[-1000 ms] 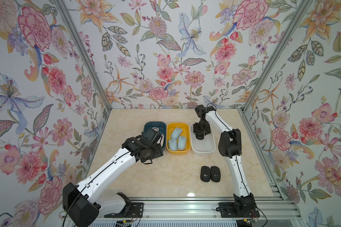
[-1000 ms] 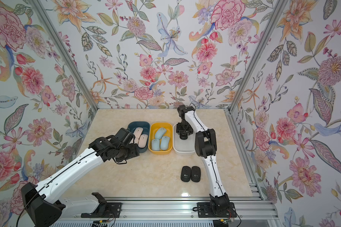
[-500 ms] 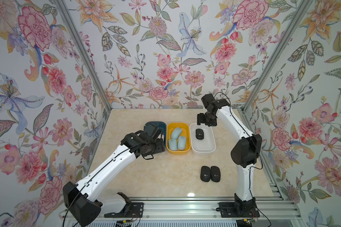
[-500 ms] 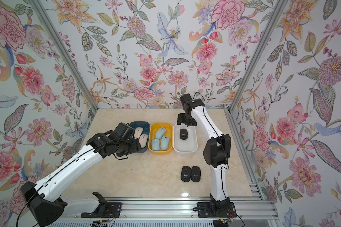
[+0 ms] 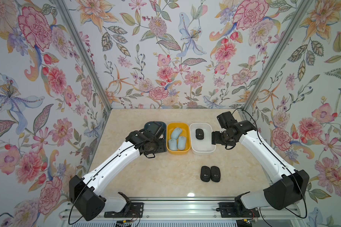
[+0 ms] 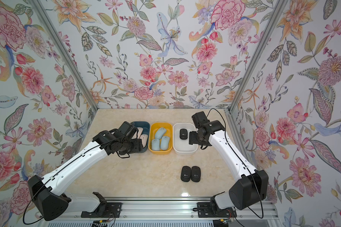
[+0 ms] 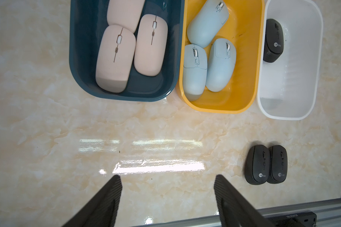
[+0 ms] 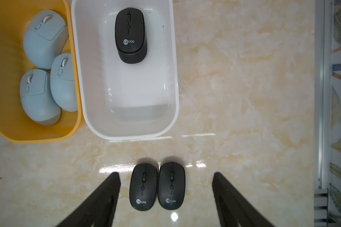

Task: Place the mice by color into the storage box
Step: Pick up the mouse from the center of the board.

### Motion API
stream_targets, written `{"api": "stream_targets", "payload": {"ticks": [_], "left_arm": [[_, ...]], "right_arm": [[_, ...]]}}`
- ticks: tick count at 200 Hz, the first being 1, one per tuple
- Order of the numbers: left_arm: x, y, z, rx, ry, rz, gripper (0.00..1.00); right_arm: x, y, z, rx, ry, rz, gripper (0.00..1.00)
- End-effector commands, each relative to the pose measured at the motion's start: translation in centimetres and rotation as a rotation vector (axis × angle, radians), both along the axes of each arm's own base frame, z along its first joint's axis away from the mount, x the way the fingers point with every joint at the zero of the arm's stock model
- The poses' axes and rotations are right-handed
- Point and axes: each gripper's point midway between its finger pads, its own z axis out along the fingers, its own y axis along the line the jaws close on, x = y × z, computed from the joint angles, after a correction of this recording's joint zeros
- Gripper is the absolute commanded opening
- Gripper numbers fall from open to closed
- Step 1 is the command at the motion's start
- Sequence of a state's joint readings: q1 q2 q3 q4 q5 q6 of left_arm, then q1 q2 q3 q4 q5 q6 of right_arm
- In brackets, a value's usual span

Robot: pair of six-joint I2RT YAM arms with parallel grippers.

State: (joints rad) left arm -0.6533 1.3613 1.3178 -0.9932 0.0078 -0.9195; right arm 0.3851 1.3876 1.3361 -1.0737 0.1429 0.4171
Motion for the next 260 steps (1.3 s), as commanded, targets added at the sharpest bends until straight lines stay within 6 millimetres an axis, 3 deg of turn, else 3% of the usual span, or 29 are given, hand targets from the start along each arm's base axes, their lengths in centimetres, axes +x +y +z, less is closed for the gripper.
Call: {"api": "stream_targets", "payload": {"ticks": [1, 73, 174, 260], "left_arm": [[0.2, -0.2, -0.5, 0.009, 0.028, -0.03, 0.77], [0.2, -0.8, -0.9, -0.006, 0.039, -0.056, 0.77], [-1.3, 0.4, -2.4, -0.007, 0.065, -0.011, 0.77], [-1.8, 0.7, -2.5, -0.016, 0.068, 0.009, 0.77]], "right_arm": [[-2.3, -1.3, -0.6, 0.004, -0.029, -0.058, 0.78], [-7.2, -2.7, -5.3, -0.024, 0.102, -0.081, 0.77], [-14.0, -0.6, -11.4, -0.019, 0.27, -0.047, 0.78], [-13.4, 0.3, -13.4, -0.013, 0.274, -0.033, 0.78]]}}
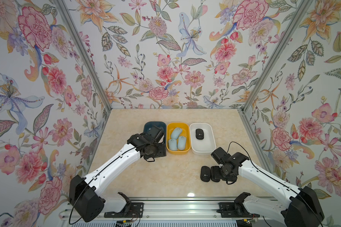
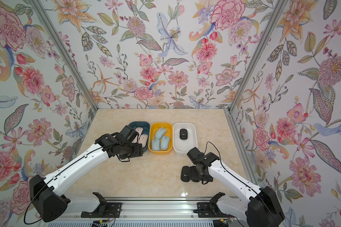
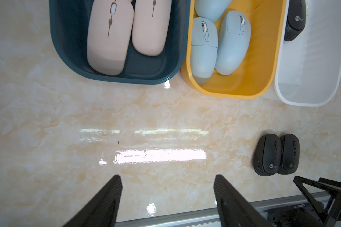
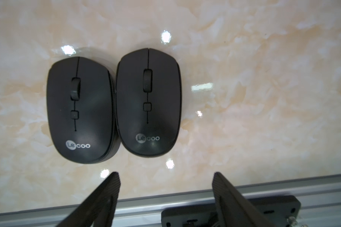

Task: Place the mice by color into the storage box
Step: Pick up the mouse from the center of the board.

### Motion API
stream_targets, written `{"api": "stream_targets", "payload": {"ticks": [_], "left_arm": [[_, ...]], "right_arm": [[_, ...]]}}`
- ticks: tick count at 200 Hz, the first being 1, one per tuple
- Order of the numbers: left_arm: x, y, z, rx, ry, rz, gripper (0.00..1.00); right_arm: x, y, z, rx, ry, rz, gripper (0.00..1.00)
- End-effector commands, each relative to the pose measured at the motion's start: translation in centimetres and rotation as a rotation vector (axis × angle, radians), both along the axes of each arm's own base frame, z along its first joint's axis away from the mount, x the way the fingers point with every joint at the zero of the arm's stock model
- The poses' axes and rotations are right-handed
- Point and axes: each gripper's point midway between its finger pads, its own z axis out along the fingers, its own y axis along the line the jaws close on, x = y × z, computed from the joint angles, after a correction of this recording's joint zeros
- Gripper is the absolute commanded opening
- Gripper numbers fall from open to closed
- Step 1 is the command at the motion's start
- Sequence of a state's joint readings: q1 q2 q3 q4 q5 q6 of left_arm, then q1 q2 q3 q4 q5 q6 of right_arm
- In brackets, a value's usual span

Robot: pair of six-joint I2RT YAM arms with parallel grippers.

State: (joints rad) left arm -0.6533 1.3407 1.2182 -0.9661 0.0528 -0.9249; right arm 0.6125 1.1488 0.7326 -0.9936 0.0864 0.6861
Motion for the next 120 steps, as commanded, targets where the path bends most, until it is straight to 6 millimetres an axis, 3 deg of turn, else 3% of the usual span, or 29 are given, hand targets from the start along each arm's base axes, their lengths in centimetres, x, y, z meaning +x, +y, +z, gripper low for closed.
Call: {"api": "stream_targets", "payload": {"ticks": [1, 120], "left_arm": [[-0.3, 0.5, 0.2, -0.012, 0.0, 0.023, 0.77], [-0.3, 0.8, 0.6, -0.015, -0.015, 0.035, 0.77]], "right_arm": [[0.4, 0.5, -0.8, 0.007, -0.001, -0.009, 0.78], [1.7, -0.3, -2.8, -0.05, 0.037, -0.019, 0.76]]}}
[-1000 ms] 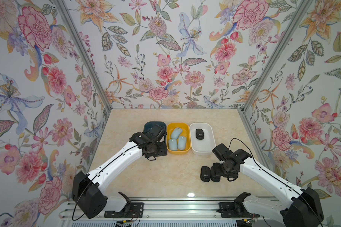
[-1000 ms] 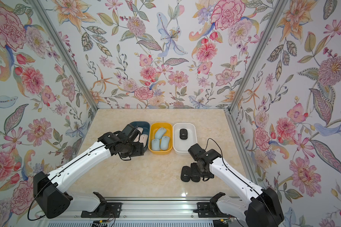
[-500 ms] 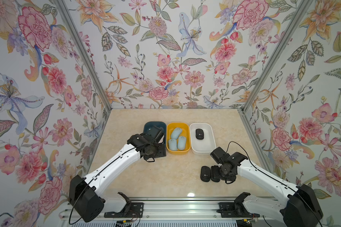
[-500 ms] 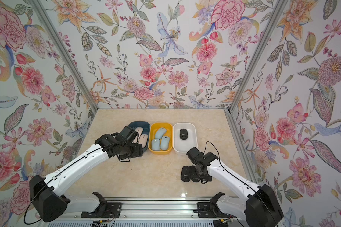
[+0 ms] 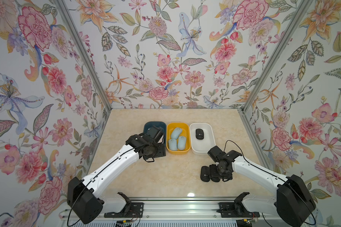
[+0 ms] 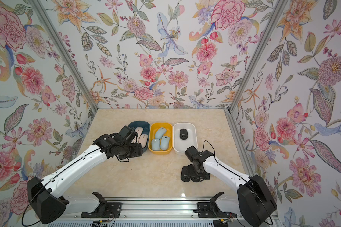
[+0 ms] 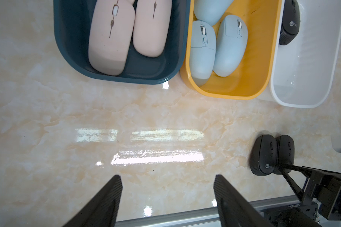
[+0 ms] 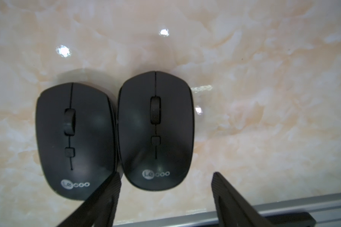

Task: Place the mice by color into the storage box
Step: Pick up the mouse from the center of the board.

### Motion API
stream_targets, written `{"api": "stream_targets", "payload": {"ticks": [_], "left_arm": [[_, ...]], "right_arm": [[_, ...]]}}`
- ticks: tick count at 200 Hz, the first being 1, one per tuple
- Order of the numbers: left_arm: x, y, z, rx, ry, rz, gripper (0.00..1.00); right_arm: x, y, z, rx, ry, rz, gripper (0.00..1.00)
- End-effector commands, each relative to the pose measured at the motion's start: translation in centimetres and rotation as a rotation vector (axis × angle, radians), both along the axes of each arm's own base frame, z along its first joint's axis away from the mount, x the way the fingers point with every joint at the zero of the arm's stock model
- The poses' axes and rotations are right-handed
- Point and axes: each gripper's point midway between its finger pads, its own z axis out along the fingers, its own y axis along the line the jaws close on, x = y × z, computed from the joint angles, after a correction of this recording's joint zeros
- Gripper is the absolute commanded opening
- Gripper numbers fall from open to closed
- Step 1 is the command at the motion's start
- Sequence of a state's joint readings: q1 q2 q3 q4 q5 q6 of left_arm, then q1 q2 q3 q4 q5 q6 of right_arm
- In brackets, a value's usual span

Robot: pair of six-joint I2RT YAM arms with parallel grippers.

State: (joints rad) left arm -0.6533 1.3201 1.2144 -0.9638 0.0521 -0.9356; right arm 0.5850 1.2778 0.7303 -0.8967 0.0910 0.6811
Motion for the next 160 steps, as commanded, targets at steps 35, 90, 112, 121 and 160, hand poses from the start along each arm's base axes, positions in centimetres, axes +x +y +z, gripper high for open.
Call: {"api": "stream_targets", "payload": {"ticks": [35, 90, 112, 121, 160], "left_arm": [[-0.2, 0.7, 0.1, -0.001, -0.001, 0.027, 0.77], [-0.2, 0.8, 0.0, -0.001, 0.002, 0.037, 0.77], [-0.2, 0.8, 0.1, -0.002, 0.0, 0.041, 0.77], [-0.2, 0.8, 0.0, -0.002, 0.0, 0.042, 0.77], [-0.1, 0.7, 0.1, -0.003, 0.0, 0.044, 0.77]], "right_arm": [[0.7, -0.7, -1.4, -0.026, 0.019, 0.002, 0.76], [0.5, -0.6, -2.6, -0.026, 0.052, 0.006, 0.75], [0.2, -0.8, -3.3, -0.036, 0.073, 0.004, 0.75], [0.2, -0.8, -3.6, -0.037, 0.078, 0.005, 0.75], [0.4, -0.6, -4.5, -0.041, 0.092, 0.014, 0.74]]}}
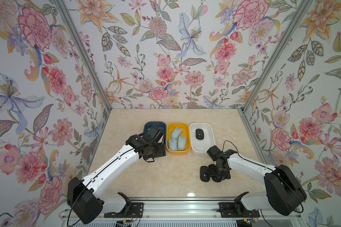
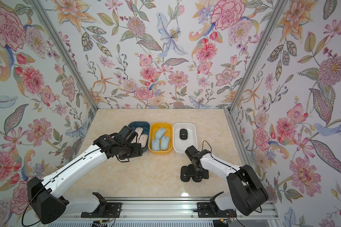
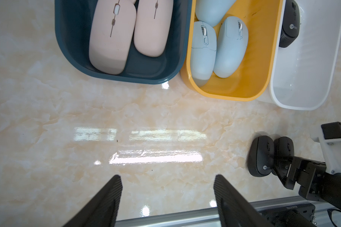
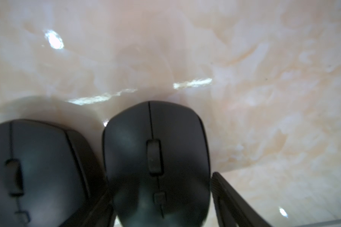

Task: Place the mice by color into the storage box
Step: Pick up the mouse from the center of the board.

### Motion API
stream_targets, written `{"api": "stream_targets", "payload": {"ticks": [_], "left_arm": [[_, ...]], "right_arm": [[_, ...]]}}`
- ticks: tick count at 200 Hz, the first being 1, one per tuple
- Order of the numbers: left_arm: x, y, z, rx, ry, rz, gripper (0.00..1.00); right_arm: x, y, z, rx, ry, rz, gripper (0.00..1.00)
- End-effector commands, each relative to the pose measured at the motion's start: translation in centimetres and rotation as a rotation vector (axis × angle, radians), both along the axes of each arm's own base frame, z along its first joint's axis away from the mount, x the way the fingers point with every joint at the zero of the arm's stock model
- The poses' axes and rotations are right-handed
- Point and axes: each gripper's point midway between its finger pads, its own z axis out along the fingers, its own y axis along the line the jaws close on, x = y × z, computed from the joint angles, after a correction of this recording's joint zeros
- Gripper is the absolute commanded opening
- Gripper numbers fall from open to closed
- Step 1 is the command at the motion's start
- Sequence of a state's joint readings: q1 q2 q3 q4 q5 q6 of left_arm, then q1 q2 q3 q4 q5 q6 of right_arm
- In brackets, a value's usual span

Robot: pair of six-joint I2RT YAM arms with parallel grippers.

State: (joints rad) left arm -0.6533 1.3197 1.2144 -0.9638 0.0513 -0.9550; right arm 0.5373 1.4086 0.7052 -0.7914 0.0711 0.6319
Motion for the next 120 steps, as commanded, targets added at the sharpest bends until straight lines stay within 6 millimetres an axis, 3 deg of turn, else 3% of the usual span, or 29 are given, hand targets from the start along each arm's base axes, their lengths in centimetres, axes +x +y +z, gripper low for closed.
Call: {"api": "stream_targets", "payload": {"ticks": [1, 34, 68, 120], "left_arm": [[-0.1, 0.7, 0.1, 0.003, -0.004, 0.025, 0.77], [0.0, 0.6, 0.3, -0.001, -0.007, 0.028, 0.77], [0.0, 0.7, 0.3, -0.002, -0.008, 0.035, 0.77], [0.0, 0.9, 0.2, 0.003, -0.01, 0.044, 0.77]], "right_arm": [[-0.4, -0.4, -1.6, -0.028, 0.037, 0.013, 0.74], [-0.2, 0.0, -1.4, -0.012, 0.042, 0.024, 0.61], [0.2, 0.2, 0.2, 0.0, 0.012, 0.039, 0.51], [1.3, -0.2, 4.1, -0.015, -0.051, 0.068, 0.51]]}}
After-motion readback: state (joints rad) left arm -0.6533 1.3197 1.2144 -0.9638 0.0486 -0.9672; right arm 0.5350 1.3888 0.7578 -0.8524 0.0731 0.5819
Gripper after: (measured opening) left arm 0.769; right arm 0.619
